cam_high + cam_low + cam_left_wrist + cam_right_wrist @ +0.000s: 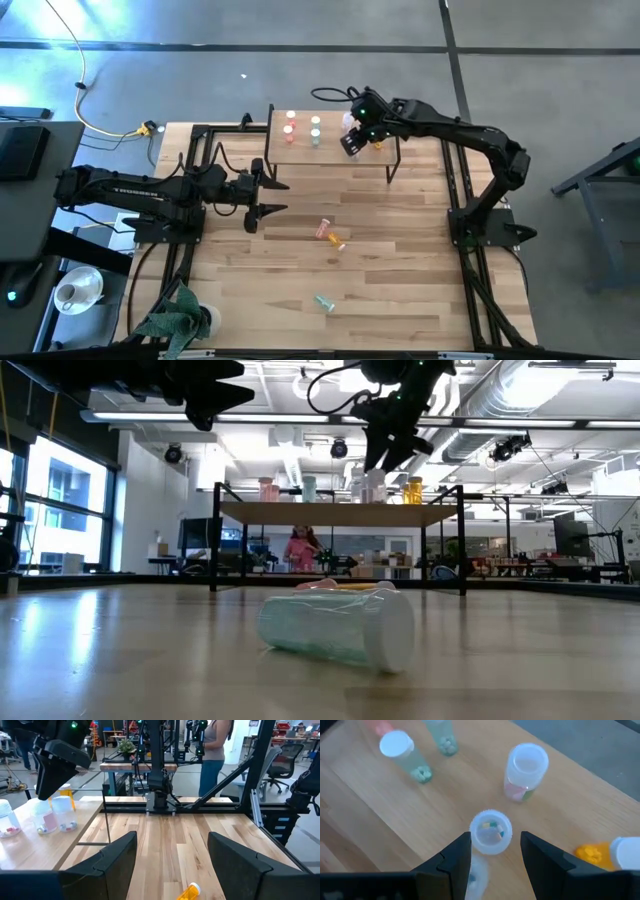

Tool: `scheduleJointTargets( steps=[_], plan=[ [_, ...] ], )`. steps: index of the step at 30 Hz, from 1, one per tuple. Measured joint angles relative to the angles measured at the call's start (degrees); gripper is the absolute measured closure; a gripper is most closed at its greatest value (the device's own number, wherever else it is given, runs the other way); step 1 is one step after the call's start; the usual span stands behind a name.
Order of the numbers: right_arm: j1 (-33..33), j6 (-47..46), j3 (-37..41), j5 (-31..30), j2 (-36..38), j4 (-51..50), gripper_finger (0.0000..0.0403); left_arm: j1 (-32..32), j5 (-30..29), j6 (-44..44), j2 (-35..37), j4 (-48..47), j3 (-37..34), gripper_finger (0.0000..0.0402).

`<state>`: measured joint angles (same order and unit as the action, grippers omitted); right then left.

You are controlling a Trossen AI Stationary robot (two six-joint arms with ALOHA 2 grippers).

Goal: Pick and place medicine bottles onto shelf by color
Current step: Adjust the transparent pill bottles on the shelf

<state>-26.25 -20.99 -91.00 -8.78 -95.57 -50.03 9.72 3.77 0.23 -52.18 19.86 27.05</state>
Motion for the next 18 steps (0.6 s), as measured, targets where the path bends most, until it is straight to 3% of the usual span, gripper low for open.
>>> scheduleJointTargets(
  steps=[18],
  plan=[
    [0.0,-1.0,0.0,1.9,0.0,1.4,0.024,0.0,0.0,0.0,0.0,0.0,0.0,0.0167]
  ],
)
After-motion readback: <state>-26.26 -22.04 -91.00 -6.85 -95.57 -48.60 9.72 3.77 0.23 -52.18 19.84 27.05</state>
